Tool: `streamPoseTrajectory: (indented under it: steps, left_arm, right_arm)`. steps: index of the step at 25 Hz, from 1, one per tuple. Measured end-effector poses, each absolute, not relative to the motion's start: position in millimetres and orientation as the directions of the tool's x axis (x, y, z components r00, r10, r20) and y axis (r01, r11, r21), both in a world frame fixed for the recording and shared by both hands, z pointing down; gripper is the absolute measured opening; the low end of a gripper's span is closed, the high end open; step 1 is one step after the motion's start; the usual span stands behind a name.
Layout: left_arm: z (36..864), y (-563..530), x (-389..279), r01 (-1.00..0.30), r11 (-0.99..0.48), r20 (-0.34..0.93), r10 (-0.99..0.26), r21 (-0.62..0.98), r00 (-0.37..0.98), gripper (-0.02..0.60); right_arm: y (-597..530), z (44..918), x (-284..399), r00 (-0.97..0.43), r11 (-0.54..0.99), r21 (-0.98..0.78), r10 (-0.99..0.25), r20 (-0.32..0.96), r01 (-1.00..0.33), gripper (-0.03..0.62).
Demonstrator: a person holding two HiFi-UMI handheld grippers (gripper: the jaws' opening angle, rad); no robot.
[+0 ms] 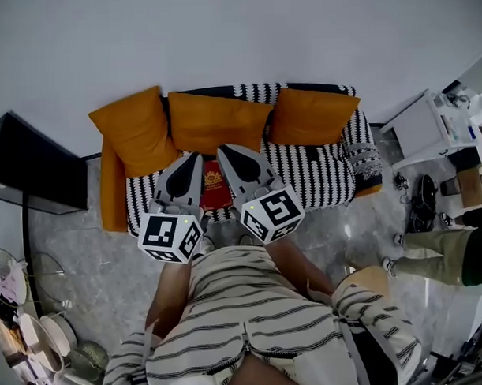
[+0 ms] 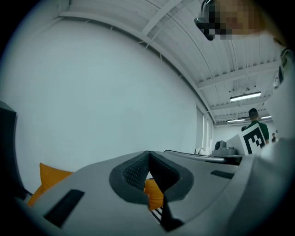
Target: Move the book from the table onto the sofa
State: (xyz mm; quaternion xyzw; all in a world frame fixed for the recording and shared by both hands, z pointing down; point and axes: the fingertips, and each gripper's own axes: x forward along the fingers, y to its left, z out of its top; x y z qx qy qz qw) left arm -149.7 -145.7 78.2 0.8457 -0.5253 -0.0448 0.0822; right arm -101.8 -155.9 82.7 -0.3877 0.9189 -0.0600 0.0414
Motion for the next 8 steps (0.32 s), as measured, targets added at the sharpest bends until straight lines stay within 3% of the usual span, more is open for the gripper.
streamPoseTrajectory:
  steps: [8]
  left_arm:
    - [87.8, -148.6, -142.5, -0.888, -0.415, 0.03, -0.903, 0.197, 0.428, 0.005]
  right_arm:
    - [-160.0, 85.4, -91.6, -0.696, 0.692, -0.149, -0.717, -0.034, -0.706, 0.014]
